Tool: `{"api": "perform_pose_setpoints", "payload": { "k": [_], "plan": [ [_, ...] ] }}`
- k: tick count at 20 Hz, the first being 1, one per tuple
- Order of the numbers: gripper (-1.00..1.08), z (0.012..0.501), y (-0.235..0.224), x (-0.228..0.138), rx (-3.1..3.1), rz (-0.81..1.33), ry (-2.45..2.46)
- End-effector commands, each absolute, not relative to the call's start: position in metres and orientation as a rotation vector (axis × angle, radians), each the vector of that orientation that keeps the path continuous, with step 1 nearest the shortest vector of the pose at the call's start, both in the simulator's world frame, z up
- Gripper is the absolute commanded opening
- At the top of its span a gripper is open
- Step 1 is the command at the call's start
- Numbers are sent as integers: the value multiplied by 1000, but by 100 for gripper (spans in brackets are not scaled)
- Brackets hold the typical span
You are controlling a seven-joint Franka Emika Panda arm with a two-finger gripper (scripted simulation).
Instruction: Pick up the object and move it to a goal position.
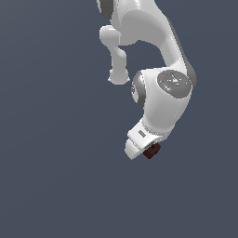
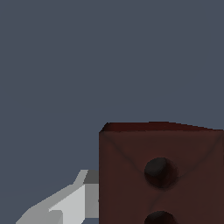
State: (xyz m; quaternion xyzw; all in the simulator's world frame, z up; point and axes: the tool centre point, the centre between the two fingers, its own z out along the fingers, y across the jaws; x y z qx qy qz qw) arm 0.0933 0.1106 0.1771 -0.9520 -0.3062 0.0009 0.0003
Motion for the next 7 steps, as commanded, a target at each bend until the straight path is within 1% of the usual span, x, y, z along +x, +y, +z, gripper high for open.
{"api": "perform_pose_setpoints", "payload": {
  "k": [1, 7],
  "plan": [
    [-100, 181, 114, 97, -2991, 0, -961],
    [-100, 183, 118, 100, -2991, 0, -962]
  ]
}}
